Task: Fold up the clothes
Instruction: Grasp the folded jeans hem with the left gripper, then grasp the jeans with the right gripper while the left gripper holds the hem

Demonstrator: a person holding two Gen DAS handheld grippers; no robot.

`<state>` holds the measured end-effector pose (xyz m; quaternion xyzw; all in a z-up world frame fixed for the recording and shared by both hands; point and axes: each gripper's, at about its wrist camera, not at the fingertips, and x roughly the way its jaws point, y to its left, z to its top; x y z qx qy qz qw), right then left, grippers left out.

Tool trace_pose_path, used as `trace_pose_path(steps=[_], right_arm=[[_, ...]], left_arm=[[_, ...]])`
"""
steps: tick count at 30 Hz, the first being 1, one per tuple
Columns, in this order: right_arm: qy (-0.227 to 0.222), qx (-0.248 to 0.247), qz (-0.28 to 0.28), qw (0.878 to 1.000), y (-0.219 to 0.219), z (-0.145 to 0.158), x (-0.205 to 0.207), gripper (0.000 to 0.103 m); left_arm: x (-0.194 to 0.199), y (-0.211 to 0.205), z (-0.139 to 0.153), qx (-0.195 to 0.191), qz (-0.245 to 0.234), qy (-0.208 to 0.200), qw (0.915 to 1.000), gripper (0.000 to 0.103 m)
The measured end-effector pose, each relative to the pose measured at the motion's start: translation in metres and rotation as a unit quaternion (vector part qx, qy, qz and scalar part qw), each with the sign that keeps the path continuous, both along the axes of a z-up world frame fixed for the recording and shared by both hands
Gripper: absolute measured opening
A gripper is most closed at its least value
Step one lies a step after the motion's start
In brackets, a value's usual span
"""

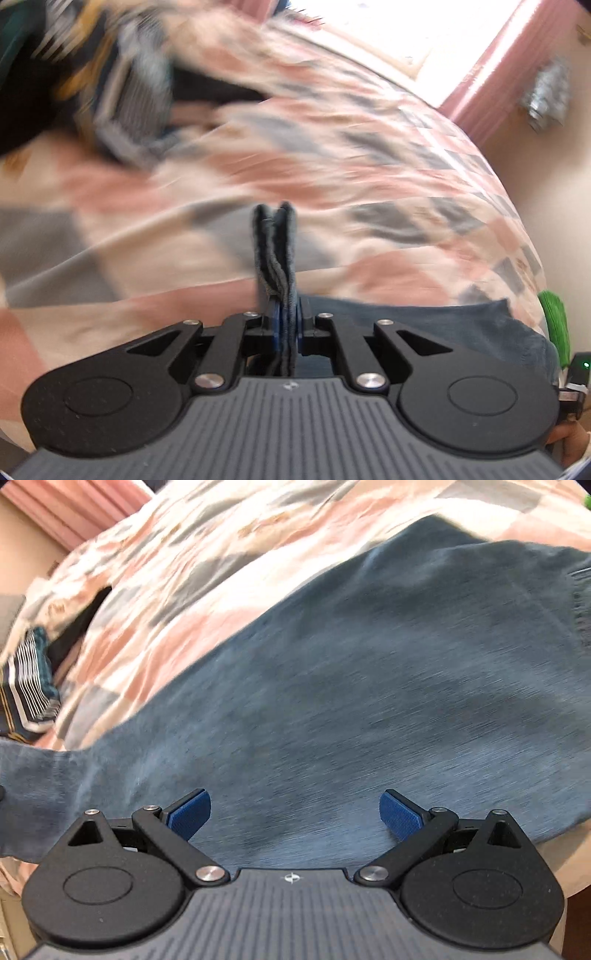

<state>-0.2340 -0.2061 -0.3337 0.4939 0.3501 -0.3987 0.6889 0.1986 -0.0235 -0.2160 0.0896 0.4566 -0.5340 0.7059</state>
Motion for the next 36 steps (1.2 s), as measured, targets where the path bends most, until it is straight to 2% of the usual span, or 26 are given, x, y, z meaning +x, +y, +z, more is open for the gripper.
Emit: trace_pose_path(steps=[3,6,8,11,12,14,17,20,23,27,29,32,34,35,36], right_arm=[[-0.012,-0.01,-0.017,1.0,-0.011,0.01,-0.039,0.101],[-0.019,-0.025,-0.036,0.999,-0.024,0.015,-0.086,0.101],[-0.018,-0.033,-0.046,0.998,-0.033,0.013,-0.113,0.101],[-0.029,-0.028,-0.062,0.997,-0.044,0.007,-0.151,0.097],[-0.042,-0.024,-0.066,0.997,-0.047,0.004,-0.16,0.09],[-0.074,-0.014,-0.064,0.995,-0.051,-0.001,-0.173,0.082],[-0.133,0.017,-0.042,0.99,-0.056,-0.015,-0.168,0.069],[-0.22,0.064,-0.015,0.973,-0.054,-0.033,-0.136,0.063],[-0.264,0.114,0.003,0.958,-0.049,-0.054,-0.093,0.059],[-0.248,0.139,0.013,0.959,-0.044,-0.074,-0.054,0.059],[-0.214,0.137,0.012,0.967,-0.039,-0.08,-0.043,0.053],[-0.224,0.148,0.003,0.963,-0.043,-0.087,-0.032,0.055],[-0.239,0.144,0.024,0.96,-0.047,-0.087,-0.017,0.053],[-0.242,0.131,0.04,0.961,-0.049,-0.084,-0.007,0.051],[-0.244,0.115,0.055,0.961,-0.05,-0.082,0.002,0.045]], left_arm=[[-0.086,-0.037,0.016,-0.027,-0.044,0.016,0.9985,0.006],[-0.182,-0.07,-0.004,-0.037,-0.103,0.034,0.9934,0.011],[-0.234,-0.095,-0.045,-0.01,-0.125,0.055,0.9906,0.016],[-0.296,-0.125,-0.11,0.062,-0.137,0.1,0.9837,0.01],[-0.307,-0.126,-0.12,0.079,-0.133,0.114,0.9815,0.007],[-0.317,-0.117,-0.114,0.066,-0.135,0.121,0.9812,0.008],[-0.31,-0.1,-0.083,0.047,-0.137,0.089,0.9854,0.008],[-0.277,-0.09,-0.062,0.046,-0.106,0.04,0.9924,0.01],[-0.23,-0.086,-0.064,0.067,-0.068,0.002,0.9955,0.01],[-0.185,-0.09,-0.084,0.096,-0.058,-0.009,0.9936,0.01],[-0.17,-0.092,-0.098,0.11,-0.068,-0.006,0.9917,0.01],[-0.156,-0.088,-0.113,0.114,-0.087,0.013,0.9896,0.01],[-0.15,-0.087,-0.121,0.114,-0.098,0.022,0.9883,0.01],[-0.148,-0.087,-0.124,0.114,-0.101,0.027,0.988,0.01],[-0.145,-0.087,-0.126,0.113,-0.102,0.035,0.9877,0.01]])
